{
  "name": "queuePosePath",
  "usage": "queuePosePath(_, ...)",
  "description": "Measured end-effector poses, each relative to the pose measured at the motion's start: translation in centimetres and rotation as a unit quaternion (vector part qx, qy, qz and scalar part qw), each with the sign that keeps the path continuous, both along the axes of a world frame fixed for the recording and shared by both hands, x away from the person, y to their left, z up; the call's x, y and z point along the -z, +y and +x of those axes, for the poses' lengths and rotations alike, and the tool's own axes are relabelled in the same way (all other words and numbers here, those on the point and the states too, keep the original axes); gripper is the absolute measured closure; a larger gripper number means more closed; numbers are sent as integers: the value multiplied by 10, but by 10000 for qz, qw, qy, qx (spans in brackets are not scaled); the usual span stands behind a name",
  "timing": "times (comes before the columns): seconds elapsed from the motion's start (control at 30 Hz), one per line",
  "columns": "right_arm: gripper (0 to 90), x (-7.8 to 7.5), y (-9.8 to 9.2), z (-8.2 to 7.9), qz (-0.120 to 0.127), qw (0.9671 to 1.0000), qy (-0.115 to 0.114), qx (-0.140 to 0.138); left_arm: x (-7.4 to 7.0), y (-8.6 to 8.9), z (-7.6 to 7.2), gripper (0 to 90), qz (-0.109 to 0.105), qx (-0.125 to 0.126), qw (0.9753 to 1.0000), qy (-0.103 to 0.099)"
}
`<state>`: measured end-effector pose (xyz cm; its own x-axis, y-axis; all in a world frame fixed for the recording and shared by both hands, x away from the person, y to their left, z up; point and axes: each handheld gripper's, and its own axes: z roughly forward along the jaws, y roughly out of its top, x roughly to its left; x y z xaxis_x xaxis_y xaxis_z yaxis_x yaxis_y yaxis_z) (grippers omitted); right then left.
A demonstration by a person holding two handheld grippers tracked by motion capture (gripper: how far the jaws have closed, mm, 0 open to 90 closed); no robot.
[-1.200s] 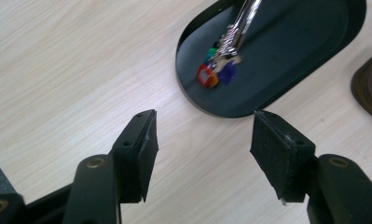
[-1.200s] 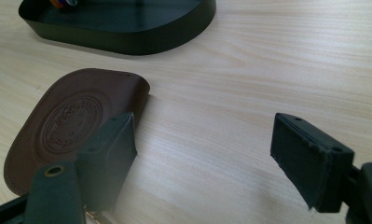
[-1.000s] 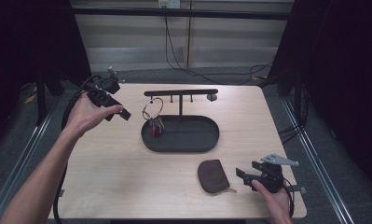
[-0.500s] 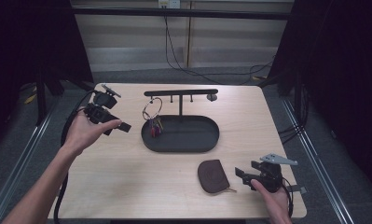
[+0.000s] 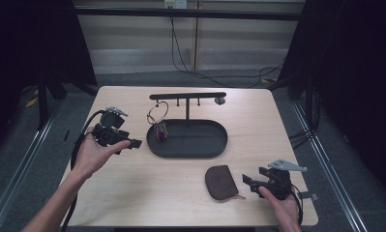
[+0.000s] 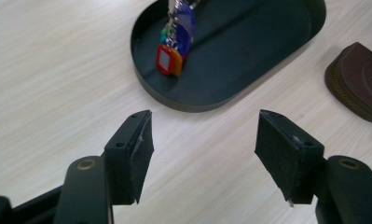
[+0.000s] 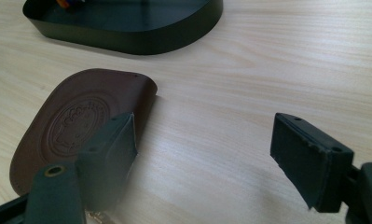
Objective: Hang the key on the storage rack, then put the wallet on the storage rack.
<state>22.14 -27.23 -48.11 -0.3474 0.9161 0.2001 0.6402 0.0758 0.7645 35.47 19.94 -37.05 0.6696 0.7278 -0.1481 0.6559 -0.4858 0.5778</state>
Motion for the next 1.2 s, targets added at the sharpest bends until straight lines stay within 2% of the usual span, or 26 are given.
queuePosePath(0.07, 222, 0, 0, 0, -16, 10000, 7, -40, 7, -2, -4, 366, 24, -8, 10000, -61)
queuePosePath(0.13, 222, 0, 1, 0, -20, 10000, 27, -61, 13, -3, -9, 351, -54, 75, 10000, -20)
queuePosePath(0.2, 222, -1, 1, 0, -32, 10000, 43, -80, 18, -5, -15, 347, -92, 114, 9998, -155)
queuePosePath(0.3, 222, -1, 2, 0, -68, 9999, 44, -106, 26, -7, -22, 333, -132, 225, 9996, -72)
queuePosePath(0.37, 222, -1, 3, 3, -65, 9998, 106, -154, 31, -8, -30, 308, -134, 267, 9995, -142)
queuePosePath(0.47, 218, -3, 4, 3, 159, 9994, 165, -253, 39, -7, -40, 292, -164, 294, 9993, -172)
queuePosePath(0.57, 204, -5, 7, 3, 128, 9992, 208, -313, 45, -3, -52, 281, -234, 265, 9992, -173)
queuePosePath(0.67, 191, -8, 12, 3, 85, 9986, 268, -457, 50, 4, -63, 276, -238, 224, 9990, -288)
queuePosePath(0.77, 165, -10, 17, 3, 117, 9974, 280, -660, 58, 11, -74, 251, -384, 170, 9987, -277)
queuePosePath(0.83, 159, -12, 22, 4, 42, 9965, 299, -778, 63, 15, -80, 211, -357, 260, 9986, -300)
queuePosePath(0.9, 156, -13, 26, 5, -34, 9956, 341, -870, 68, 20, -86, 203, -455, 341, 9979, -313)
queuePosePath(0.97, 155, -15, 29, 8, -54, 9947, 407, -946, 70, 22, -92, 178, -419, 408, 9975, -393)
queuePosePath(1.03, 155, -18, 33, 11, -93, 9940, 508, -967, 70, 25, -99, 185, -451, 405, 9963, -614)
queuePosePath(1.07, 155, -19, 36, 12, -79, 9937, 514, -998, 72, 25, -102, 168, -452, 367, 9962, -649)
queuePosePath(1.13, 155, -24, 41, 15, -119, 9932, 543, -1023, 75, 27, -108, 177, -491, 377, 9965, -558)
queuePosePath(1.2, 155, -29, 45, 20, -105, 9928, 575, -1043, 77, 32, -115, 210, -427, 278, 9964, -682)
